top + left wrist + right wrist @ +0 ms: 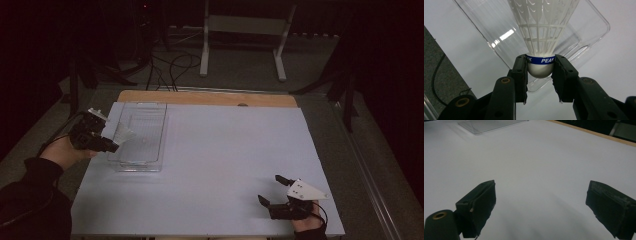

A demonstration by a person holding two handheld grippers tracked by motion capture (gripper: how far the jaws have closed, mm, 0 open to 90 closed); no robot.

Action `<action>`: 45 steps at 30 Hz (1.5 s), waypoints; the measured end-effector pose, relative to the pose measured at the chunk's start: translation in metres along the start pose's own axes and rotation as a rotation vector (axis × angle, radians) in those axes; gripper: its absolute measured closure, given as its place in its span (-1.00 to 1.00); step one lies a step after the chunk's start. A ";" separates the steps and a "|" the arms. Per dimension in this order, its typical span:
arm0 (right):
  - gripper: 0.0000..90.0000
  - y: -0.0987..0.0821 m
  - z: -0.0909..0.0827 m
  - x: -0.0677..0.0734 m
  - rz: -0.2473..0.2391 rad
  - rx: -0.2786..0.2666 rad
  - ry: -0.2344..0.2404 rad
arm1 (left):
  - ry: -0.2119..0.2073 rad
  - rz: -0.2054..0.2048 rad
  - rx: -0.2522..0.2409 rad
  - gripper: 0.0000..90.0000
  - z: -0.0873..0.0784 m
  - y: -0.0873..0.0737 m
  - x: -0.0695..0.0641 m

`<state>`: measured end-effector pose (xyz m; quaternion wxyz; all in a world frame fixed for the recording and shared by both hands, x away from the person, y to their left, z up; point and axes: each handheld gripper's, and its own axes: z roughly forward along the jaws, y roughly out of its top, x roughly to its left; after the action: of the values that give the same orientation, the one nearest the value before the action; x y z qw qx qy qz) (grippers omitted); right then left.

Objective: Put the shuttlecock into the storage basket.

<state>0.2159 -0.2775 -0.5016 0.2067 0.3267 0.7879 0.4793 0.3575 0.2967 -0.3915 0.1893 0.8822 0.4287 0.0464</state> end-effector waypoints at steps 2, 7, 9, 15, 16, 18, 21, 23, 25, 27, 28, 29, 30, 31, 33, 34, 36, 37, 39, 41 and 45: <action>-0.80 0.000 0.000 0.000 0.002 -0.001 -0.001 | 0.004 -0.006 -0.001 0.47 0.002 0.000 0.001; -0.80 0.000 0.000 0.000 -0.002 0.001 -0.004 | -0.004 -0.008 -0.001 0.47 0.007 -0.001 0.005; -0.80 0.000 0.000 0.000 -0.002 0.001 -0.004 | -0.003 -0.008 0.008 0.47 0.010 -0.002 0.006; -0.79 0.000 0.000 0.000 -0.002 0.004 -0.002 | -0.004 -0.018 0.021 0.47 0.016 -0.004 0.010; -0.80 0.000 0.000 0.000 -0.002 0.004 -0.002 | -0.001 -0.016 0.022 0.47 0.017 -0.004 0.010; -0.80 0.000 0.000 0.000 0.002 0.006 -0.002 | 0.000 -0.001 0.018 0.47 0.018 -0.005 0.011; -0.80 0.000 0.001 0.000 0.003 0.007 -0.004 | 0.000 0.011 0.014 0.47 0.019 -0.005 0.012; -0.80 0.000 0.001 0.000 0.001 0.007 -0.002 | -0.004 0.018 0.020 0.47 0.021 -0.005 0.012; -0.80 -0.001 0.001 0.000 0.001 0.006 -0.002 | -0.002 0.027 0.034 0.47 0.022 -0.005 0.012; -0.80 -0.001 0.001 0.000 -0.001 0.006 -0.001 | 0.000 0.031 0.035 0.47 0.022 -0.005 0.012; -0.80 -0.001 0.001 0.000 -0.001 0.006 -0.001 | 0.002 0.037 0.037 0.47 0.023 -0.005 0.012; -0.80 -0.001 0.001 0.000 -0.001 0.006 0.000 | 0.002 0.039 0.037 0.47 0.023 -0.005 0.012; -0.80 -0.001 0.001 0.000 0.000 0.007 0.000 | 0.006 0.042 0.042 0.47 0.024 -0.004 0.012; -0.79 -0.001 0.001 0.000 -0.001 0.007 -0.001 | 0.009 0.039 0.048 0.47 0.024 -0.004 0.011; -0.80 -0.001 0.001 0.000 -0.002 0.006 -0.002 | 0.012 0.041 0.057 0.47 0.025 -0.003 0.011; -0.80 -0.001 0.001 0.000 -0.001 0.007 -0.003 | 0.011 0.048 0.059 0.47 0.025 -0.002 0.010; -0.80 -0.001 0.001 0.000 0.000 0.007 -0.004 | 0.022 0.048 0.065 0.47 0.026 0.000 0.010; -0.80 -0.001 0.001 0.000 0.000 0.007 -0.004 | 0.022 0.055 0.069 0.47 0.027 0.000 0.010; -0.80 -0.001 0.001 0.000 0.001 0.007 -0.004 | 0.027 0.061 0.079 0.47 0.028 0.001 0.009; -0.80 -0.001 0.001 0.000 0.001 0.006 -0.004 | 0.022 0.062 0.087 0.46 0.030 0.002 0.009; -0.79 -0.001 0.001 0.000 0.001 0.006 -0.004 | 0.027 0.052 0.107 0.46 0.032 0.005 0.008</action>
<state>0.2164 -0.2775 -0.5028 0.2070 0.3288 0.7887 0.4764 0.3745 0.2907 -0.4198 0.1346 0.9011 0.4102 0.0404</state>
